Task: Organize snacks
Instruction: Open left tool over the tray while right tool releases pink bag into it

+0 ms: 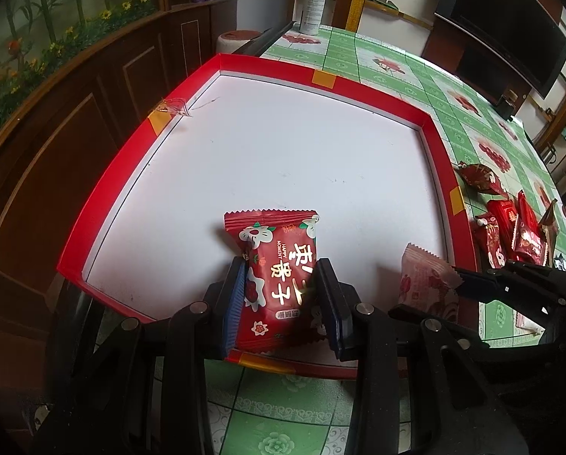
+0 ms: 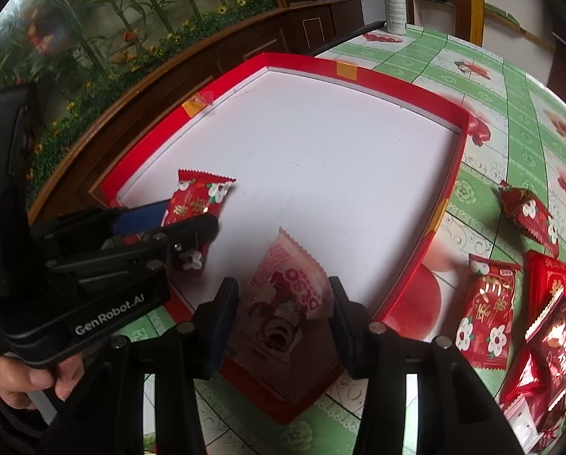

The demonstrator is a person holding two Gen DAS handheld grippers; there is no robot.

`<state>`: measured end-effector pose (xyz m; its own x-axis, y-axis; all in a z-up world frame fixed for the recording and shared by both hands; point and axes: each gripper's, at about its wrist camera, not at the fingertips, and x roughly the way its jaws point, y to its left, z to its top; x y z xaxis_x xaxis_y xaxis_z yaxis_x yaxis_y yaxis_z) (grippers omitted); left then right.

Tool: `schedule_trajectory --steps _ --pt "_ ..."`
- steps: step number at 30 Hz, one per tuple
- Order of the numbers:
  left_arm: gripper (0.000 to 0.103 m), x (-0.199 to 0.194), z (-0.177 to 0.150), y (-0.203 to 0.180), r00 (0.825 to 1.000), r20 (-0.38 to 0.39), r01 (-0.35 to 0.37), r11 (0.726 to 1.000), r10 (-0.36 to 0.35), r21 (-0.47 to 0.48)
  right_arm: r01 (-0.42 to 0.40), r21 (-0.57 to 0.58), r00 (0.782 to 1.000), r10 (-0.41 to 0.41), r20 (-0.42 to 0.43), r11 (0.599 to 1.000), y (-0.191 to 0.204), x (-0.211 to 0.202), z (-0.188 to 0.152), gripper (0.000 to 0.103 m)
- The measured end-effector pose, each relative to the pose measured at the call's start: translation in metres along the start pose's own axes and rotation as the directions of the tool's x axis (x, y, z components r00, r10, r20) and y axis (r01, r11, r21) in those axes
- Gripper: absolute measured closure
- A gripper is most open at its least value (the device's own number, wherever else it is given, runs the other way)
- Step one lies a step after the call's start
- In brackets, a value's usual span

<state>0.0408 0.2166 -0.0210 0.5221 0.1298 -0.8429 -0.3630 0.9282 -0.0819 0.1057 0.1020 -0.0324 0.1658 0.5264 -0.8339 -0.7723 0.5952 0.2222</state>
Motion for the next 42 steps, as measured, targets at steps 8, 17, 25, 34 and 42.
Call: schedule_trajectory --steps 8,17,25,34,42 --pt "0.066 0.0 -0.002 -0.002 0.999 0.014 -0.033 0.999 0.032 0.017 0.024 -0.017 1.0 -0.024 0.006 1.0 0.003 0.001 -0.002 0.052" --pt "0.063 0.0 -0.003 0.0 0.999 0.02 -0.045 0.999 0.045 0.01 0.032 0.017 0.998 -0.033 0.044 0.999 -0.002 -0.017 -0.003 0.049" --pt "0.063 -0.005 -0.004 -0.001 0.999 0.048 -0.004 1.0 0.004 0.0 0.027 0.077 0.993 -0.035 0.116 0.997 -0.016 -0.053 -0.01 0.04" --pt "0.063 -0.012 -0.005 -0.006 0.999 0.049 0.017 1.0 -0.017 -0.007 0.069 0.163 0.982 -0.096 0.165 0.984 -0.04 -0.091 -0.039 0.02" --pt "0.042 -0.026 -0.008 -0.011 0.995 0.096 0.007 1.0 -0.008 0.006 0.112 0.25 0.969 -0.161 0.189 0.962 -0.067 -0.123 -0.069 0.016"
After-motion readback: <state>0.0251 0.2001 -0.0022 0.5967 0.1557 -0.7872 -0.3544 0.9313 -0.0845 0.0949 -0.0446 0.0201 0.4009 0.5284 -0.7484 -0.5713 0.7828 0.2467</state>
